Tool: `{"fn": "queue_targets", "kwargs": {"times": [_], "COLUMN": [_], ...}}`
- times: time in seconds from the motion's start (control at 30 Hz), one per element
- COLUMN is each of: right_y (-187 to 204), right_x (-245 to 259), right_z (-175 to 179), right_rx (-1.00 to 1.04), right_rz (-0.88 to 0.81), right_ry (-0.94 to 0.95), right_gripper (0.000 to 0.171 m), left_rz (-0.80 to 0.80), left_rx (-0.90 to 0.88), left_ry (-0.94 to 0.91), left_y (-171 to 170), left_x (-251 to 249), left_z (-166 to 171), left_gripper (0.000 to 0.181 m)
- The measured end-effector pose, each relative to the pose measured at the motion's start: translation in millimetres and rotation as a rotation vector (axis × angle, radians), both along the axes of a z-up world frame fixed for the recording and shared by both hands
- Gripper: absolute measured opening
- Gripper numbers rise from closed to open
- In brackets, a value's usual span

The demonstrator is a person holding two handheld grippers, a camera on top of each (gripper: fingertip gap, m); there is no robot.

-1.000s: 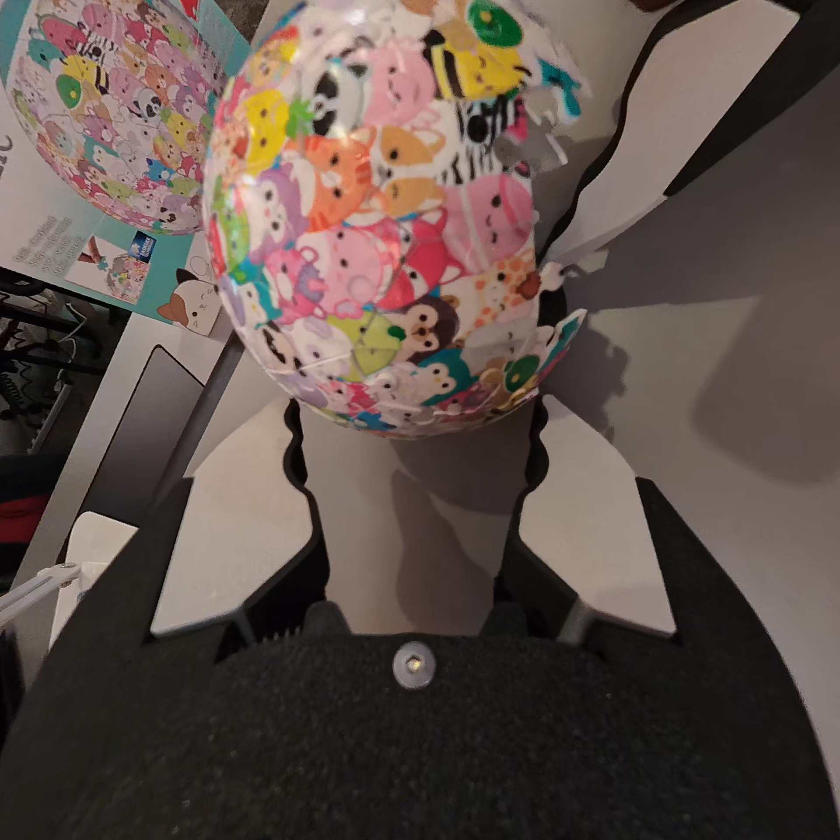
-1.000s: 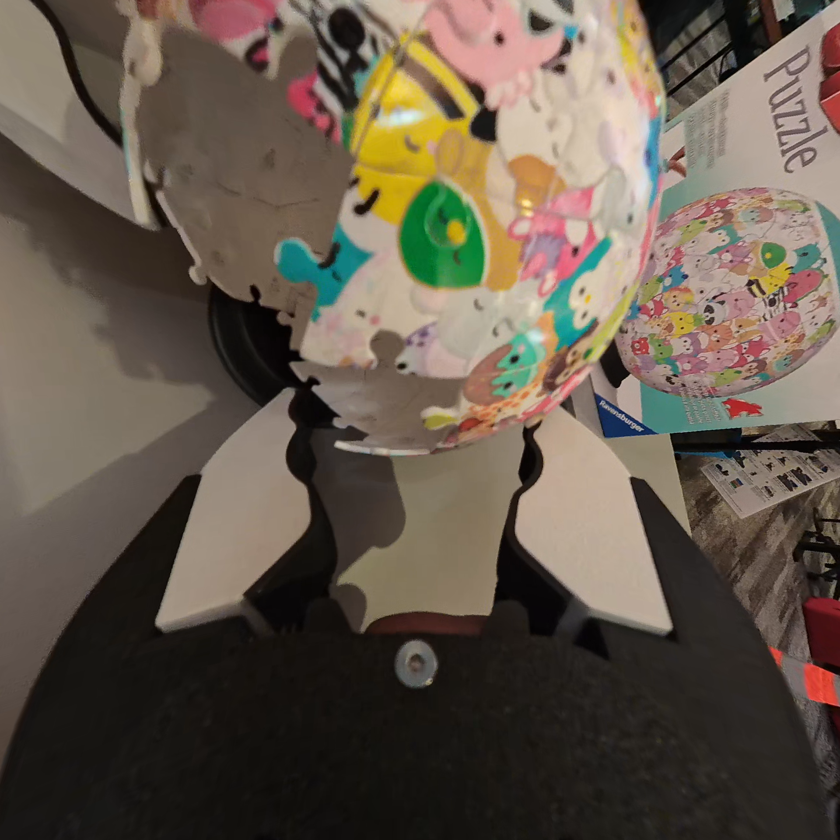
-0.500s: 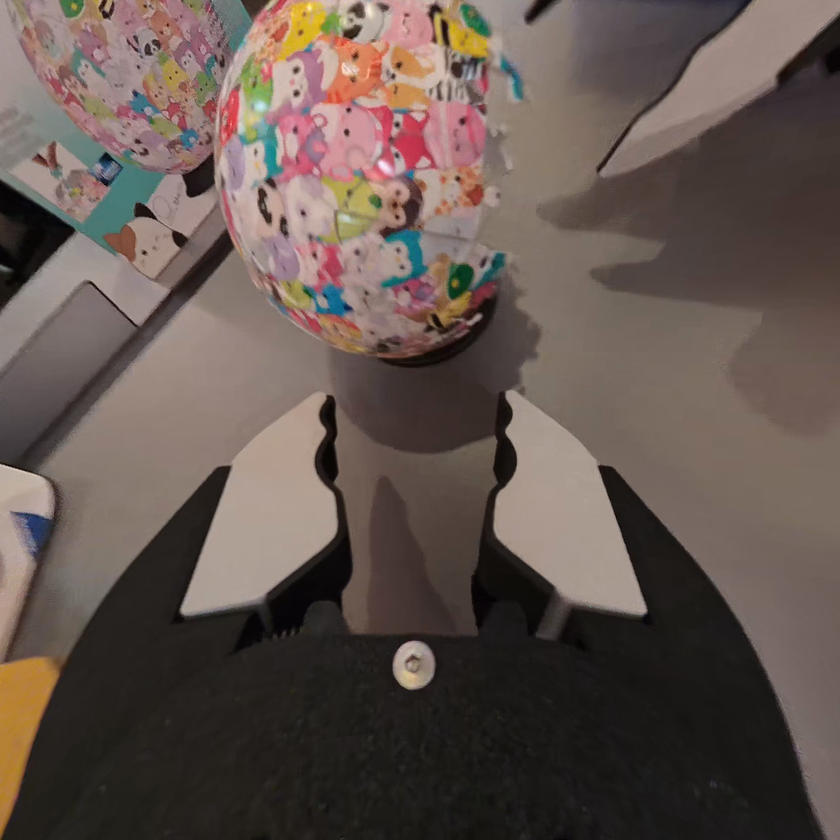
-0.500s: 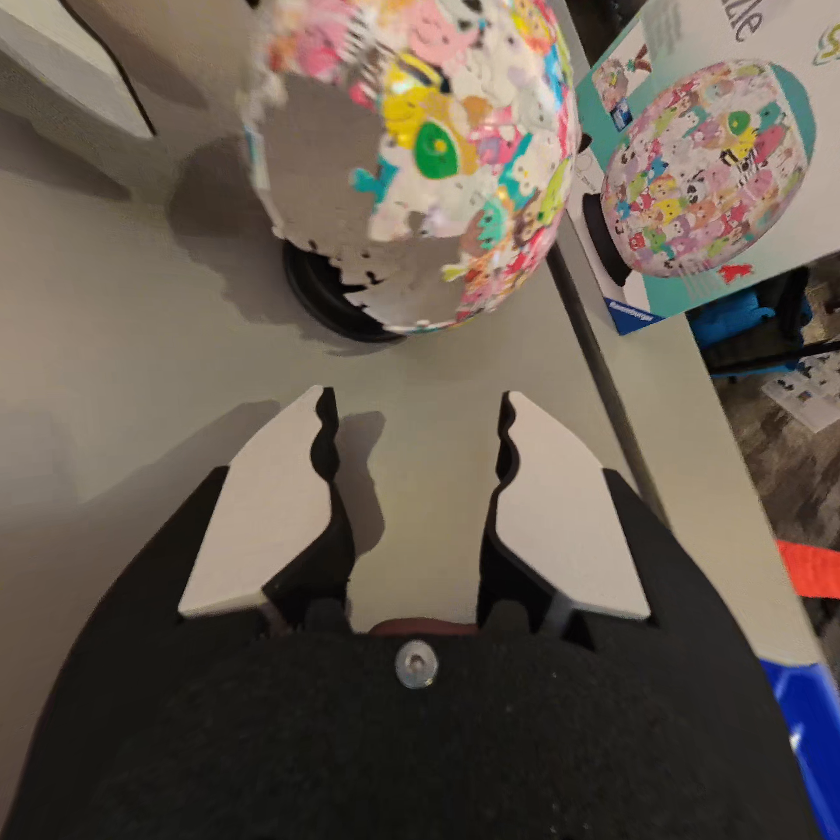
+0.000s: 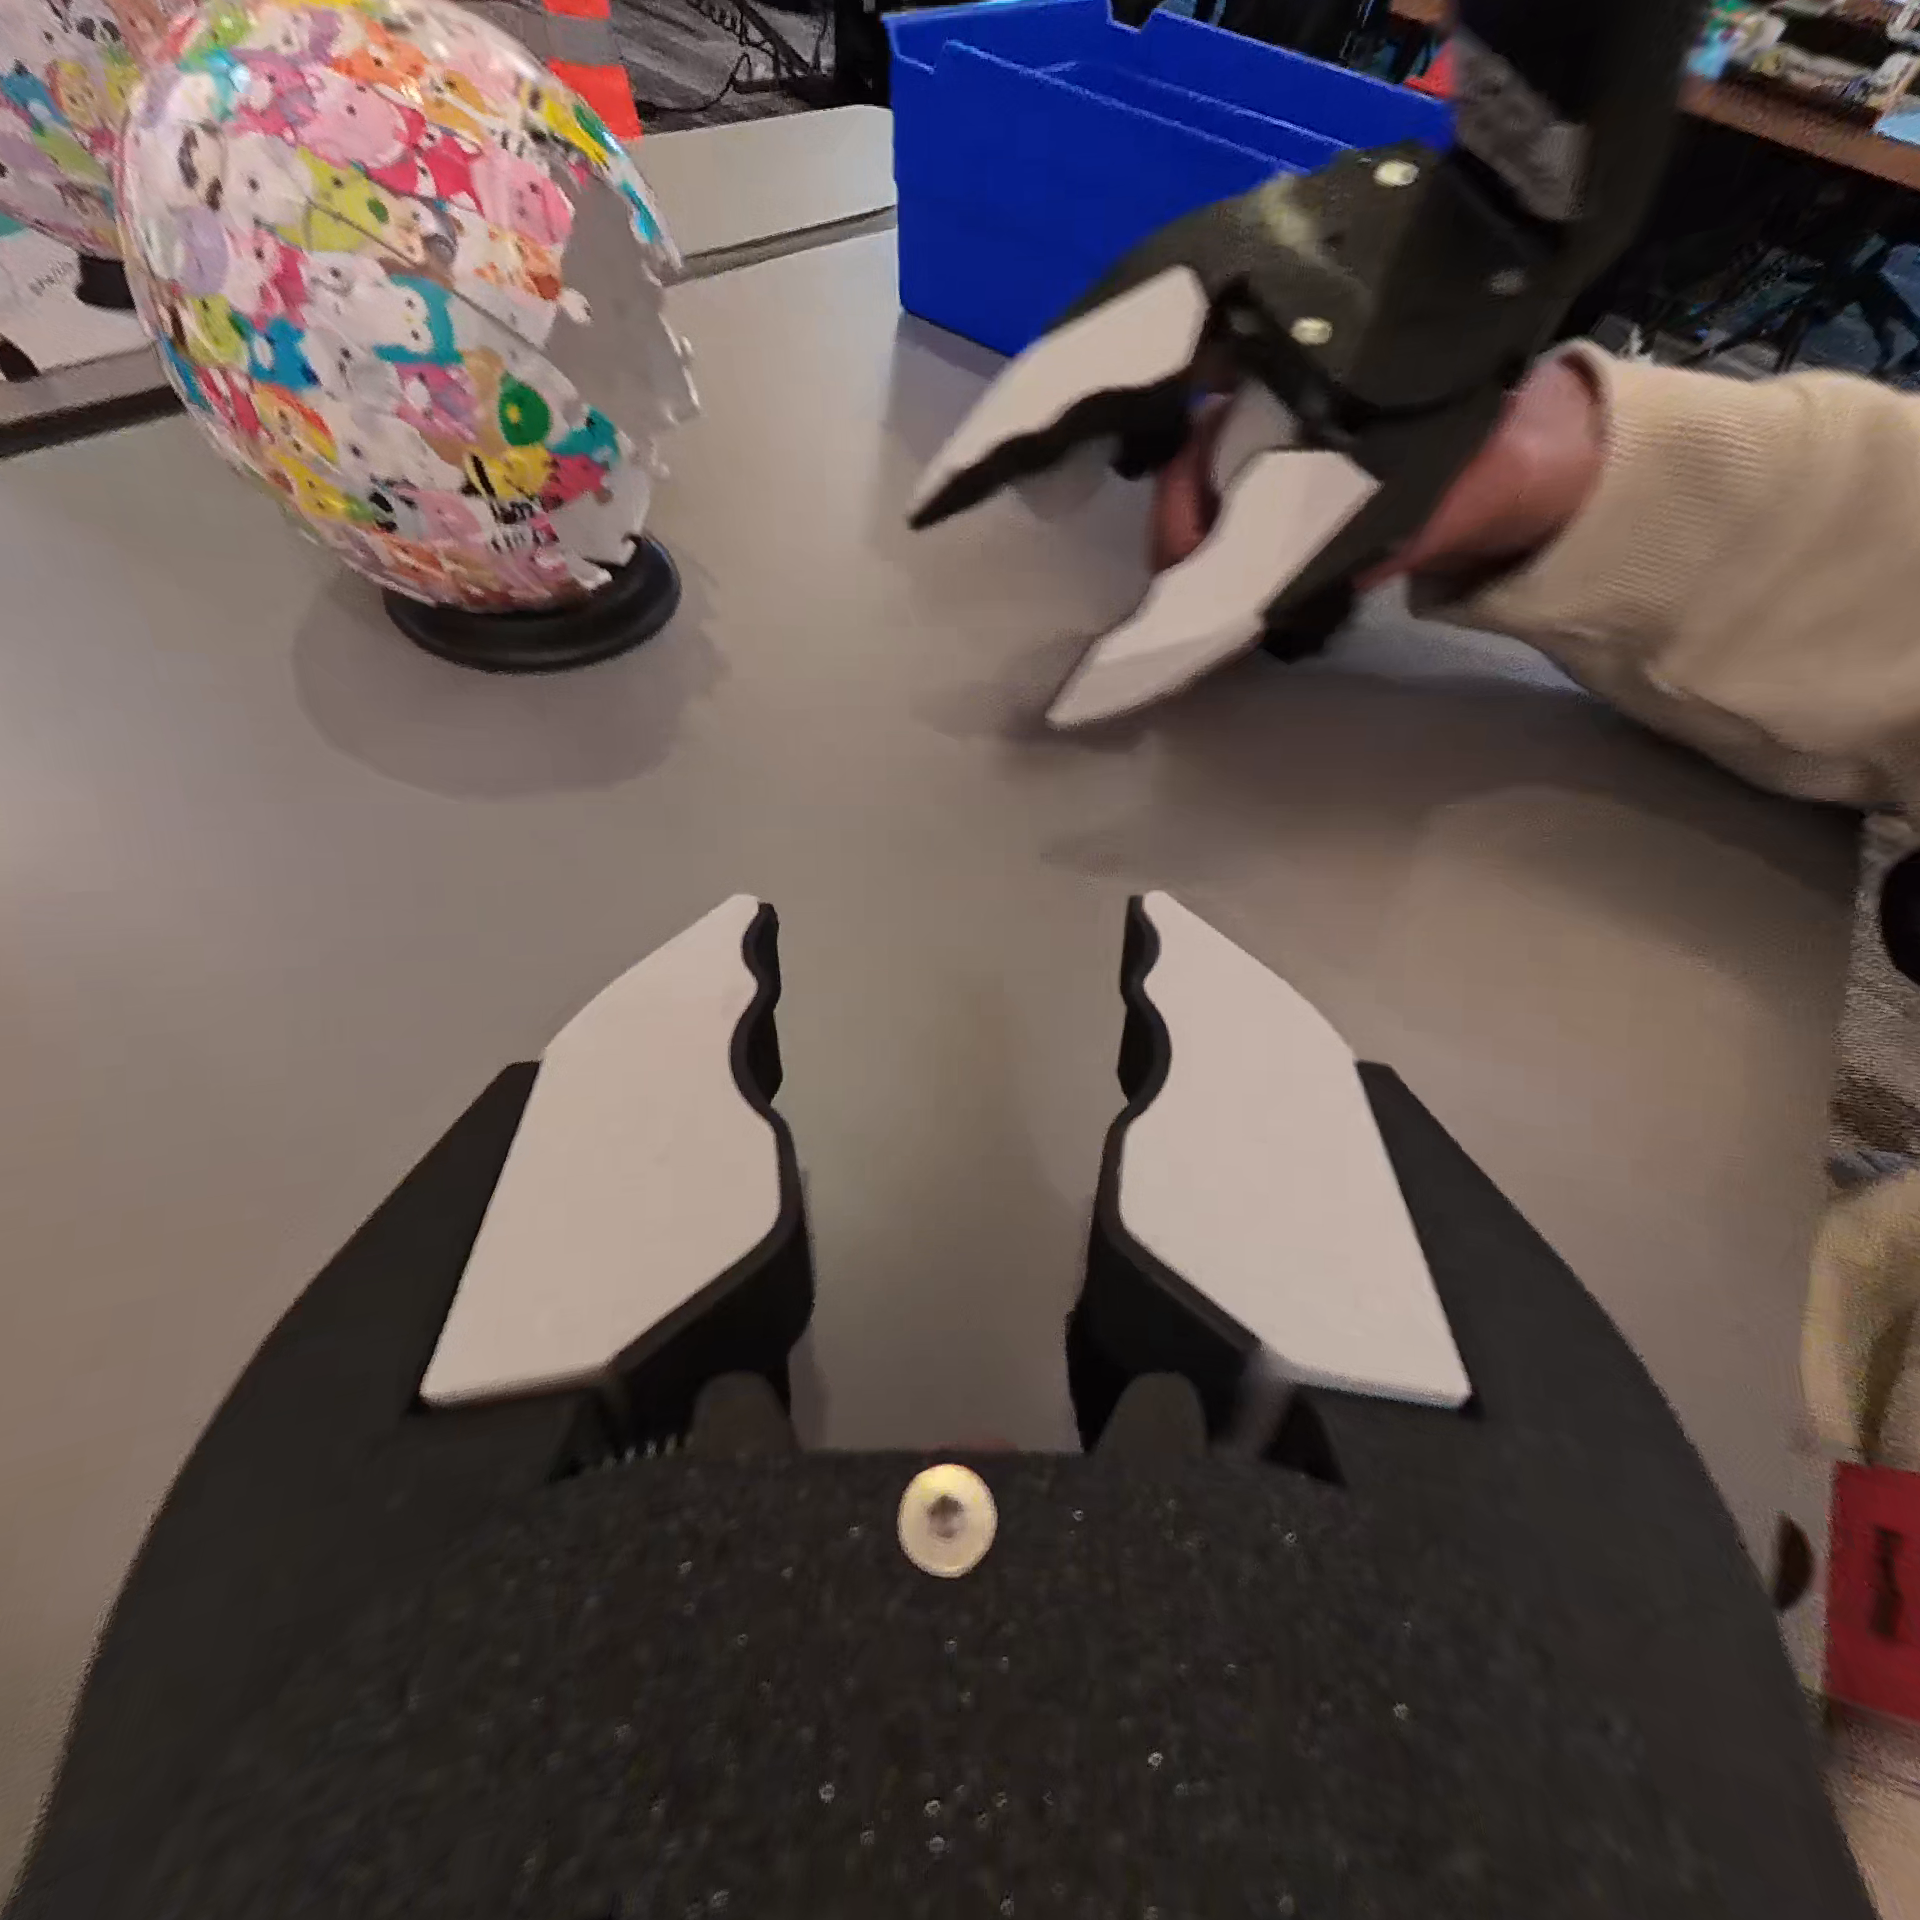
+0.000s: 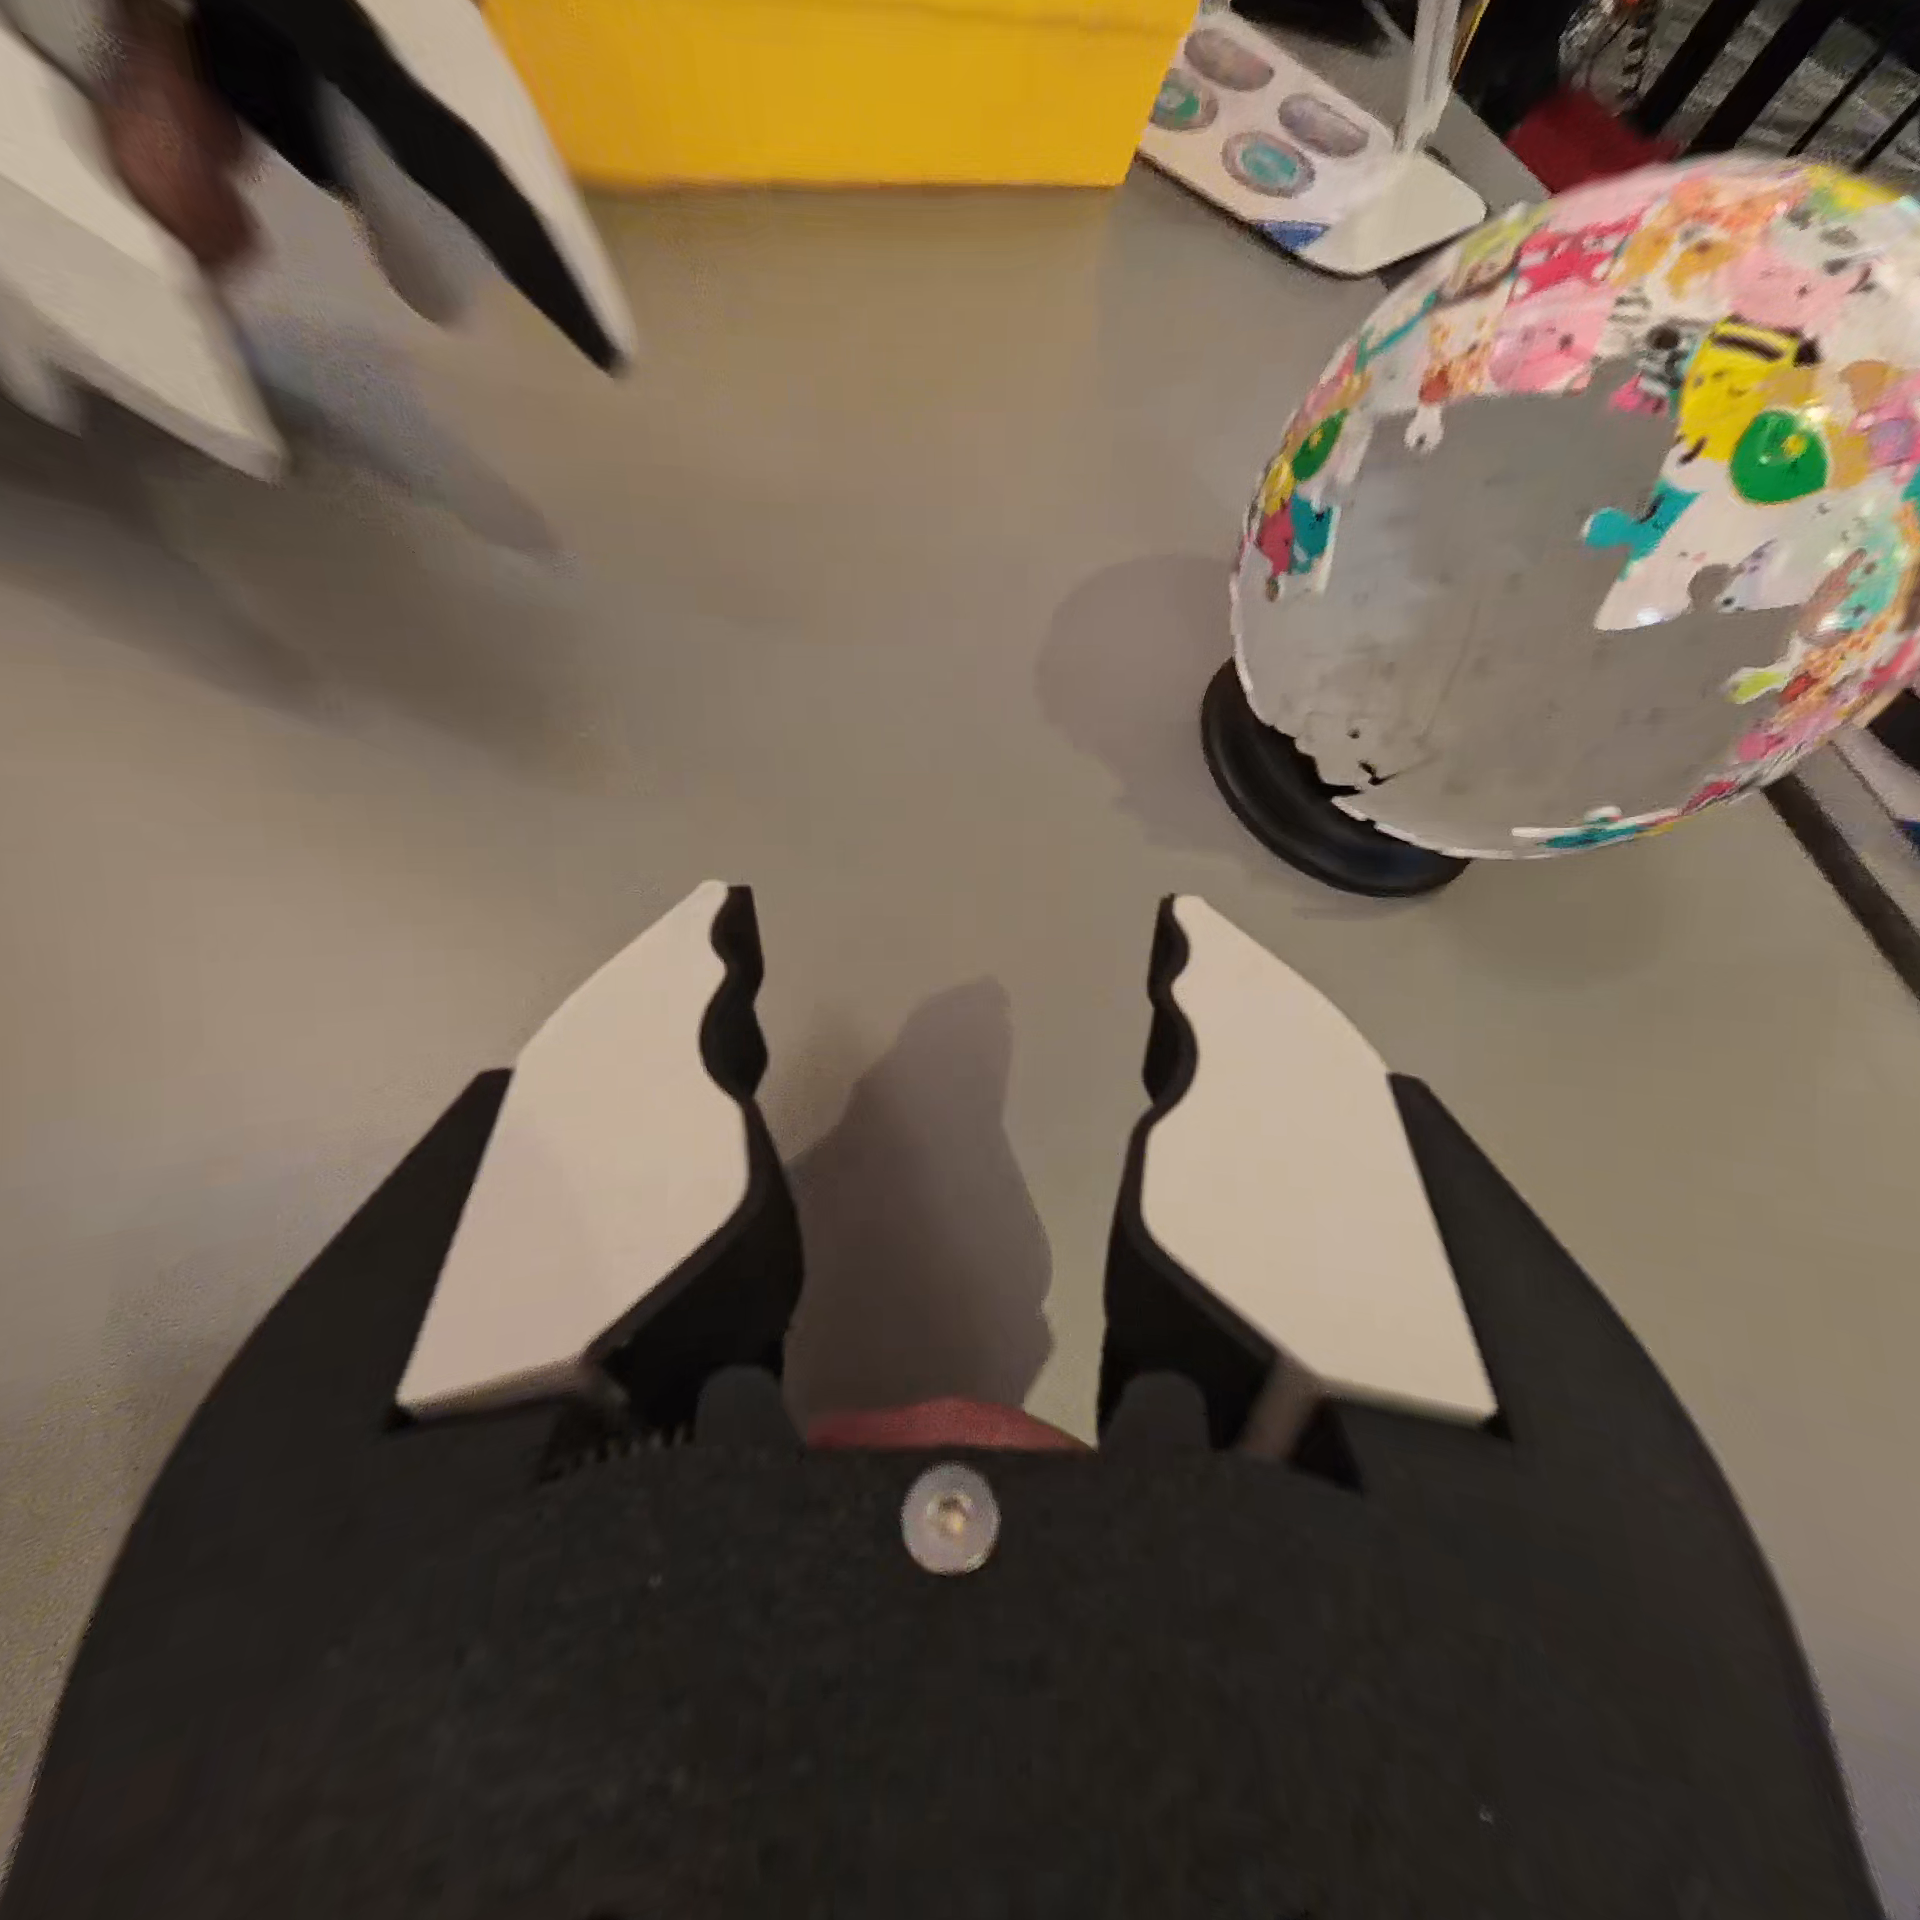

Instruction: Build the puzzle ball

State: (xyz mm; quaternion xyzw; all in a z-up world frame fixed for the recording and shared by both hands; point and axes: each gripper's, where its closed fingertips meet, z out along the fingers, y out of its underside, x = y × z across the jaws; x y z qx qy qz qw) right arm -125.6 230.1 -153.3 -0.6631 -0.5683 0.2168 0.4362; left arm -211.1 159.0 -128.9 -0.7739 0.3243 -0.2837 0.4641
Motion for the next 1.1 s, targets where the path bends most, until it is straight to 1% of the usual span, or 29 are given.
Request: {"fn": "queue_targets", "kwargs": {"times": [0.03,0.07,0.1,0.13,0.17,0.23,0.3,0.33,0.4,0.43,0.5,0.57,0.63,0.67,0.7,0.73,0.83,0.9,1.0,1.1], "right_y": [9.8,18.5,26.0,33.6,40.2,50.2,57.9,62.1,67.4,68.9,76.4,84.6,87.1,91.5,95.3,94.4,95.3,93.7,97.0,102.3], "right_x": [0.6,-0.7,-4.3,-8.0,-11.1,-21.4,-29.4,-32.0,-37.4,-39.8,-43.5,-44.1,-45.5,-44.9,-44.2,-45.3,-46.0,-50.2,-55.0,-55.9], "right_z": [-7.2,-10.6,-9.5,-6.8,-5.9,-3.8,-5.6,-7.5,-11.2,-13.7,-17.2,-20.9,-22.3,-21.7,-20.7,-21.2,-27.0,-28.8,-28.8,-29.5], "right_rx": [0.010,0.006,-0.001,0.002,0.011,0.052,0.128,0.164,0.214,0.222,0.234,0.215,0.179,0.183,0.182,0.157,0.142,0.146,0.145,0.105], "right_rz": [-0.006,-0.029,-0.054,-0.074,-0.081,-0.052,0.012,0.035,0.085,0.109,0.117,0.096,0.090,0.073,0.052,0.055,0.045,0.040,0.017,-0.021], "right_ry": [-0.050,-0.074,-0.056,-0.021,-0.013,-0.012,-0.042,-0.062,-0.094,-0.110,-0.138,-0.165,-0.166,-0.173,-0.180,-0.181,-0.230,-0.243,-0.264,-0.287], "right_gripper": [0.075,0.072,0.063,0.059,0.060,0.065,0.062,0.059,0.063,0.061,0.065,0.066,0.065,0.068,0.067,0.066,0.069,0.065,0.064,0.068], "left_rz": [0.008,0.024,0.042,0.052,0.054,0.052,0.067,0.071,0.097,0.115,0.134,0.138,0.106,0.089,0.074,0.058,0.015,-0.008,-0.042,-0.066], "left_rx": [-0.008,-0.012,-0.016,-0.022,-0.019,0.015,0.046,0.055,0.080,0.091,0.102,0.111,0.104,0.102,0.104,0.106,0.112,0.118,0.125,0.123], "left_ry": [-0.010,-0.023,-0.031,-0.028,-0.025,-0.015,0.033,0.067,0.135,0.166,0.214,0.215,0.184,0.173,0.170,0.173,0.201,0.224,0.218,0.205], "left_y": [-9.1,-16.9,-23.4,-29.3,-35.5,-49.9,-64.3,-72.3,-87.4,-93.5,-102.9,-105.8,-106.5,-106.3,-106.1,-106.2,-107.5,-109.7,-115.5,-119.4], "left_x": [-2.7,-6.0,-9.5,-12.4,-15.0,-22.0,-34.3,-41.0,-56.8,-64.8,-76.0,-78.3,-71.3,-67.2,-63.4,-59.7,-49.8,-44.5,-36.2,-31.6], "left_z": [-0.7,-0.7,-0.2,1.7,5.7,14.1,14.6,12.1,4.8,1.1,-4.8,-3.2,1.2,2.7,3.0,2.4,-2.7,-5.7,-5.2,-4.1], "left_gripper": [0.064,0.064,0.064,0.064,0.064,0.064,0.063,0.063,0.063,0.063,0.063,0.063,0.064,0.064,0.065,0.065,0.065,0.065,0.065,0.065]}}
